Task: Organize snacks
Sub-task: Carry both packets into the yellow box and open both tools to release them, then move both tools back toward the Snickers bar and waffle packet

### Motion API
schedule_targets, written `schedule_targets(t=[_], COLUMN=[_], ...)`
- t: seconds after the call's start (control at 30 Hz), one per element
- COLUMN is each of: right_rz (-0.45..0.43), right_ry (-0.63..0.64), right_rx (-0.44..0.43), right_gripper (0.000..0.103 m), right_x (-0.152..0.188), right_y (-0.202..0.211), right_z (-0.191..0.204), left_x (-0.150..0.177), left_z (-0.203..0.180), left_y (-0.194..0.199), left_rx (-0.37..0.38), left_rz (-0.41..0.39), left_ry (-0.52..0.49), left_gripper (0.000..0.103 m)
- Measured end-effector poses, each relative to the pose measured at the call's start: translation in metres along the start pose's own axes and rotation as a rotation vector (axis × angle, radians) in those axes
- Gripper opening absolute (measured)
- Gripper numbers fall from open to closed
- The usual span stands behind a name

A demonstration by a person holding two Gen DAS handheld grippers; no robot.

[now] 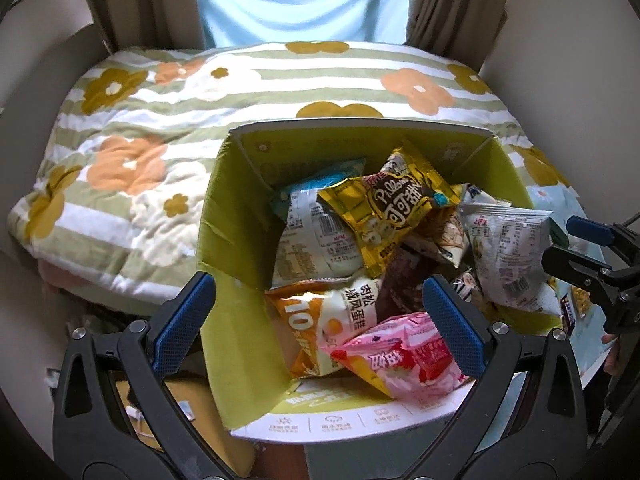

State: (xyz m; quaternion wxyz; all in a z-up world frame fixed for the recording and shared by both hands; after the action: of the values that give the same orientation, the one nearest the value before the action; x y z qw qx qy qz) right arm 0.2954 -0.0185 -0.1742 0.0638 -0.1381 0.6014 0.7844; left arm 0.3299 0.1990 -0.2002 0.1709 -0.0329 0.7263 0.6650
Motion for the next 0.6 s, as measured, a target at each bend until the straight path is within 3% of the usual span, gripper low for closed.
schedule_targets(t=[0.17,0.3,0.6], right_rz=[-0.016,-0.026,-0.073], right_ry=[0.002,-0.009,-0.062], right_rx=[0.01,0.021,0.058], right_gripper=[0.102,0.102,0.102], right_x=[0.005,0.012,0.03], right_y=[0.01,0.021,0.045], right_z=[0.005,0.005,-0.009], left_x=[0.002,0.004,0.014], left_z=[-0.007,-0.017,-0.056], left_y=[0.01,0.018,0.026], left_rx=[0.008,0.071,0.105], left_rz=[-0.016,-0.031,-0.038], left_ry=[-0.012,-0.011,-0.089], left_gripper=[0.103,0.103,0.103])
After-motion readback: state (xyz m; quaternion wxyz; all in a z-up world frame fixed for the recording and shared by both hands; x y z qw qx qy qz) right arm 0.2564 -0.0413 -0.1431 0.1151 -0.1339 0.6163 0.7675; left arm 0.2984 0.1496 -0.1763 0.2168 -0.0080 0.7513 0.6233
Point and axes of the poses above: each gripper's, at about its wrist camera, not at the fingertips, and y roughly against the way its jaws point, z to its left, x to its underside, the point moved 7 cm from there along -y, roughly the way its jaws point, and after that the axes turned 14 degrees about z, right-handed, at the moved point
